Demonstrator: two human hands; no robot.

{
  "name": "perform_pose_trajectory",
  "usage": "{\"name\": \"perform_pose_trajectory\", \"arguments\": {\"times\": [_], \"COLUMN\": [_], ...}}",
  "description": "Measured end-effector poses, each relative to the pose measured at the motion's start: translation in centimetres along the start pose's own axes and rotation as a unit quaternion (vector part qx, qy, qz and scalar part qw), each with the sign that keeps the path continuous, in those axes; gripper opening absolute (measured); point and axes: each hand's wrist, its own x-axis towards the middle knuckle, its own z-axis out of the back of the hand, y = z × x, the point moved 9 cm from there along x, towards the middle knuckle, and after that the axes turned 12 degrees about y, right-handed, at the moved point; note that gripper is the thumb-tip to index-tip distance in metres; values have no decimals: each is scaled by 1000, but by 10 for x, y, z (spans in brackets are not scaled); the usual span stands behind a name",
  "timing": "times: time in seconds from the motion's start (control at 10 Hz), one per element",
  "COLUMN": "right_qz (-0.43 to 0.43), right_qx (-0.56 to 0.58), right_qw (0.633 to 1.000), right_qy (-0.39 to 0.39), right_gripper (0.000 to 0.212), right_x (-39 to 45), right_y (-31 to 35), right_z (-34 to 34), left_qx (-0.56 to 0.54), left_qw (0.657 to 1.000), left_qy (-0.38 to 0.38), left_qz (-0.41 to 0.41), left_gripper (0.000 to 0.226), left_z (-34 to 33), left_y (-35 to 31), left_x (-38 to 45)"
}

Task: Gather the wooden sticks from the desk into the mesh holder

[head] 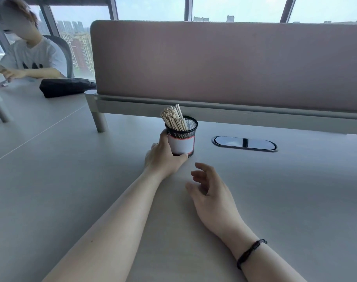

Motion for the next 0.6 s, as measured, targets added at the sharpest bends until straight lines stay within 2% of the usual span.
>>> {"name": "perform_pose_trajectory", "arguments": {"times": [0.3, 0.5, 0.6], "right_qz": [8, 4, 4], "right_qx": [-2, 17, 23], "right_qw": [1000, 1000, 1000], "right_qy": [6, 7, -1], "right_gripper": [41, 40, 39], "right_x": [0, 0, 2], "right_y": [2, 0, 2], "right_z": [-1, 3, 4], "left_qx": [3, -24, -48], "left_qw": [1000, 1000, 998], "left_qy": [6, 9, -21], "left_qz": [6, 3, -21], "left_gripper": [92, 101, 90], "left_z": [0, 2, 3], "left_y": [0, -2, -5], "left_x": [2, -20, -44]}}
